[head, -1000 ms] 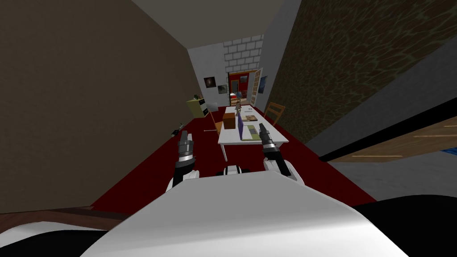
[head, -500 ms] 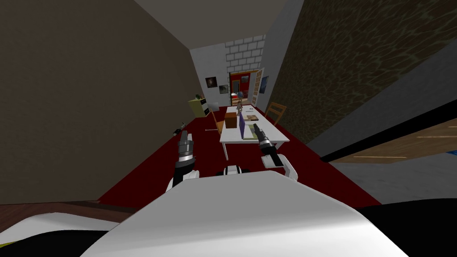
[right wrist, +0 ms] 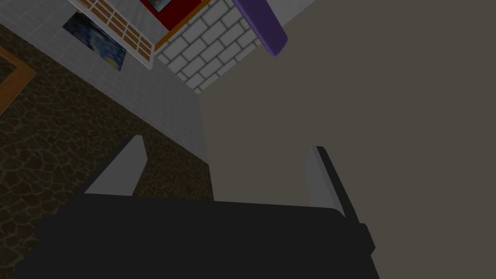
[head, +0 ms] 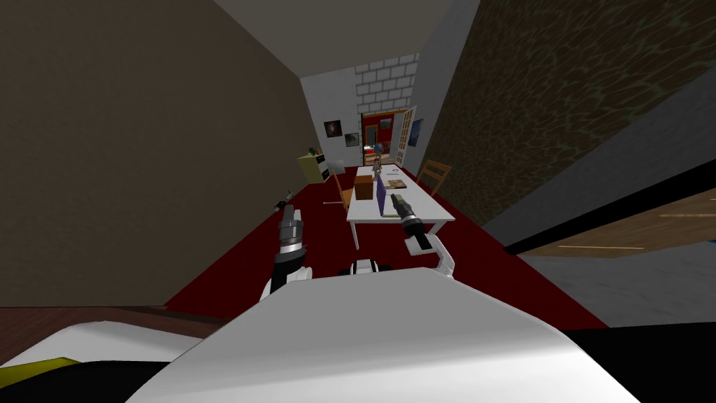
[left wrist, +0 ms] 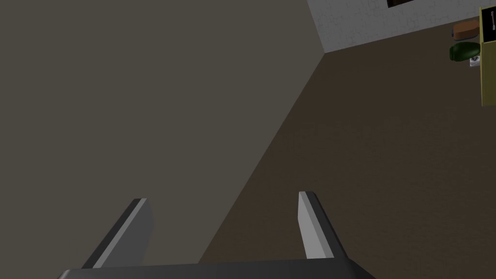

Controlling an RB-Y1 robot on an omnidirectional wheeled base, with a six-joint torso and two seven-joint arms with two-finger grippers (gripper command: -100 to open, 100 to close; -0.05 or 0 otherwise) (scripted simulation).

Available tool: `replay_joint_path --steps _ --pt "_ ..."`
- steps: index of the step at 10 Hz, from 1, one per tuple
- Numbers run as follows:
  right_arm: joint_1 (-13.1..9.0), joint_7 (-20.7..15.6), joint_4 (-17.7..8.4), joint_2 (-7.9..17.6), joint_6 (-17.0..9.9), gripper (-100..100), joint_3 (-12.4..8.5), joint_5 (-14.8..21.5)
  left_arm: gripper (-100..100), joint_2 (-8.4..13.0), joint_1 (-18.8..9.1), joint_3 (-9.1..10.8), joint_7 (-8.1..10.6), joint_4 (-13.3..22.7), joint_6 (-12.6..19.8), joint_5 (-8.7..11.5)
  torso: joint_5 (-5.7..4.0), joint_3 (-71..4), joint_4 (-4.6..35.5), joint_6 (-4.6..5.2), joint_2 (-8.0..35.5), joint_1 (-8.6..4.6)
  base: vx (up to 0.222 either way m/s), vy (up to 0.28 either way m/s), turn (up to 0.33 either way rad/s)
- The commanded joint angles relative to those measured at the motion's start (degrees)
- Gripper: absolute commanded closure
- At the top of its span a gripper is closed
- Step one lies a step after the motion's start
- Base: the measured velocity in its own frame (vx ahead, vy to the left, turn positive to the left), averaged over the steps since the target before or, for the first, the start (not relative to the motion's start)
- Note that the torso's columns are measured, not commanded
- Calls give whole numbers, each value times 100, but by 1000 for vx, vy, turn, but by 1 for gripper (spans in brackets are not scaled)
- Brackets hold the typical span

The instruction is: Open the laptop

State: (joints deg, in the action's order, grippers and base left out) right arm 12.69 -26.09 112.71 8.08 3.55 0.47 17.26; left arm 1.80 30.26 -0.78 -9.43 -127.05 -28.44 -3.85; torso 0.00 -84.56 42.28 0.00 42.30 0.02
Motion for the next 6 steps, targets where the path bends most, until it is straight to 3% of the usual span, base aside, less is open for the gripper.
replay_joint_path --steps 1,3,4,6 --pt "-306 -328 -229 9 -303 -100 -1 282 0 0 0 0 0 0 0 0 1 2 1 0 3 2 -32 26 11" --pt "-680 -699 -544 25 -640 -100 -1 646 0 0 0 0 0 0 0 0 -1 -4 -2 0 -7 -5 -29 27 33" --pt "-694 -722 -544 25 -661 -100 -1 646 0 0 0 0 0 0 0 0 0 -2 -1 0 -3 0 -29 26 14" --pt "-1083 -1091 -885 42 -1016 -100 -2 1018 0 0 0 0 0 0 0 0 -1 1 0 0 1 -3 -39 26 29"
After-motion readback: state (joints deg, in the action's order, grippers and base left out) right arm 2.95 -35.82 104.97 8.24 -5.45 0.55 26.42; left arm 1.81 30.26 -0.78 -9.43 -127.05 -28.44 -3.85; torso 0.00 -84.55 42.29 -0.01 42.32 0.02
